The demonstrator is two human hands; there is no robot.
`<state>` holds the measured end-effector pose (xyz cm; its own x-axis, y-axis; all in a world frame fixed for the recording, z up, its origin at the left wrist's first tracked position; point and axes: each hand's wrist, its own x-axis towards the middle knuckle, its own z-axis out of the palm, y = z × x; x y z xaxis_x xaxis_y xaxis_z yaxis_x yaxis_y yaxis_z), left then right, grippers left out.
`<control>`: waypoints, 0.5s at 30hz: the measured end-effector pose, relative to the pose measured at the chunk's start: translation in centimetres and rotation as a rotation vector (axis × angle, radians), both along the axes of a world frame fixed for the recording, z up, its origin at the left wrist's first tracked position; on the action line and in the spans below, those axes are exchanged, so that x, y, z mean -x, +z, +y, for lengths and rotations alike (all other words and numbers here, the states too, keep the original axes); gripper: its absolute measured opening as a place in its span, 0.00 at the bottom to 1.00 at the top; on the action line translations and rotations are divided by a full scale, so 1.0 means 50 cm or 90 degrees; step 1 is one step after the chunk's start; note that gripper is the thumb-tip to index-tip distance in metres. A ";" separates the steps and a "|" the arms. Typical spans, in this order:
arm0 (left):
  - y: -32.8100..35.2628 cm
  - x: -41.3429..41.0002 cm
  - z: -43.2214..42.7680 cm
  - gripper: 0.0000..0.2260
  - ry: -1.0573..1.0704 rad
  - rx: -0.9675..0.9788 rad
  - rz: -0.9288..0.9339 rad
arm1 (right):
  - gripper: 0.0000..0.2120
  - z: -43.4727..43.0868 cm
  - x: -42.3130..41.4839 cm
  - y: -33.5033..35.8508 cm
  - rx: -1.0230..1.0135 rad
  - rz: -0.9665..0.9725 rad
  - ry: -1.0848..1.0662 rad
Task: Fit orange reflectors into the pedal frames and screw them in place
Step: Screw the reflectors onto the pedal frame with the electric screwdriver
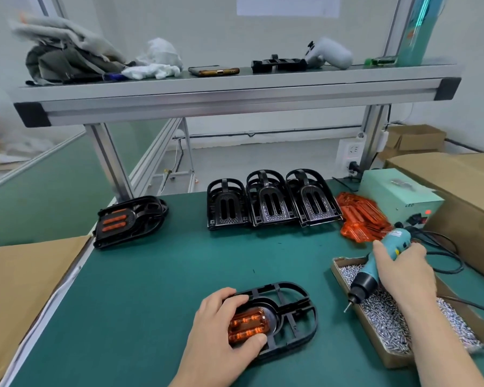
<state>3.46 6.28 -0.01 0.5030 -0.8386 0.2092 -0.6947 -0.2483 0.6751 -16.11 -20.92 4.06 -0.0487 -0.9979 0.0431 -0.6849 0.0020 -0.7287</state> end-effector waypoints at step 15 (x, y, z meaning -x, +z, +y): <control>0.000 0.002 -0.002 0.27 0.005 -0.012 -0.039 | 0.07 0.047 -0.051 0.075 0.143 0.562 0.315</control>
<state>3.34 6.21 0.00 0.4966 -0.8383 0.2248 -0.7327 -0.2660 0.6264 -13.56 -18.56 7.82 0.5042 -0.8621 0.0512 -0.8623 -0.4993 0.0847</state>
